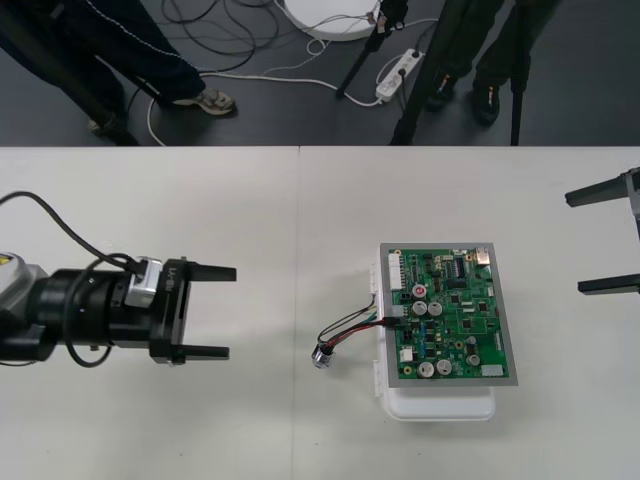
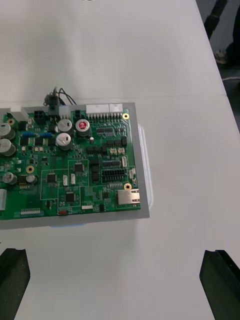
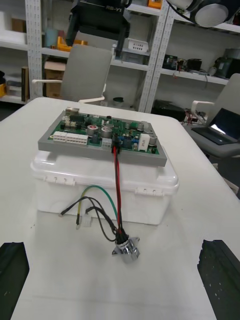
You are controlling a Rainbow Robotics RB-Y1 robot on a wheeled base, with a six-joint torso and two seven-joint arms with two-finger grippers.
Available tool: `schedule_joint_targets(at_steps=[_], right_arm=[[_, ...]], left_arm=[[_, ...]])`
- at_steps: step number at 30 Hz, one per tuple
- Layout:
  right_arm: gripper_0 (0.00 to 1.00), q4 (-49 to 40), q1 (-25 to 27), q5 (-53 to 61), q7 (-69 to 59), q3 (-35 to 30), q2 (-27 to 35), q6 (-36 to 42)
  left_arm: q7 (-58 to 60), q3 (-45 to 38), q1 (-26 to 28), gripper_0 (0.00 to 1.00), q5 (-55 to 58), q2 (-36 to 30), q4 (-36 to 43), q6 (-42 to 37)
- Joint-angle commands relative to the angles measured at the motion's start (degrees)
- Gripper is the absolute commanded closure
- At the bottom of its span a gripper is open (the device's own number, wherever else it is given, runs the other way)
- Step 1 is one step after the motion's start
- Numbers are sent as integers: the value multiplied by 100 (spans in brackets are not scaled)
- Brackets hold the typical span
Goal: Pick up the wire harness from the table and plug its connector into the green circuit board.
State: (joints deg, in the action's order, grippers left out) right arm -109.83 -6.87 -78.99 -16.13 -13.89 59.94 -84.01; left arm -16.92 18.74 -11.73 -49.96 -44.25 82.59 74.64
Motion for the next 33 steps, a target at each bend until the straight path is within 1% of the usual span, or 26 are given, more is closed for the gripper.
schedule_joint_targets(at_steps=[1,5,9,12,15,19,22,25,28,30,33], right_arm=[[0,6,-7,200,215,-685,-413,-590],[0,-29,-51,438,215,-923,-615,-599],[0,-29,20,824,171,-914,-668,-599],[0,-21,81,965,171,-923,-791,-599],[0,-82,213,1000,215,-923,-879,-599],[0,-267,538,1079,277,-923,-905,-564],[0,-478,802,1123,356,-896,-905,-133],[0,-610,1057,1158,444,-861,-782,262],[0,-574,1241,1352,549,-791,-440,570],[0,-416,1417,1677,865,-729,-167,798],[0,-126,1531,2116,1384,-624,88,860]], left_arm=[[752,-952,206,0,-356,-233,407,1096],[1314,-1523,258,0,-541,-304,671,1509],[1798,-1971,355,0,-690,-462,1031,1536],[2202,-2296,549,0,-690,-646,1409,1536],[2589,-2604,742,0,-673,-796,1769,1536],[3090,-3087,988,0,-673,-892,2209,1536],[3432,-3377,1155,0,-682,-928,2534,1536],[3705,-3553,1287,0,-690,-1015,2798,1536],[3810,-3694,1340,0,-699,-1077,2912,1536],[3819,-3746,1401,0,-690,-1112,2956,1536],[3801,-3808,1507,0,-699,-1147,2965,1536]])
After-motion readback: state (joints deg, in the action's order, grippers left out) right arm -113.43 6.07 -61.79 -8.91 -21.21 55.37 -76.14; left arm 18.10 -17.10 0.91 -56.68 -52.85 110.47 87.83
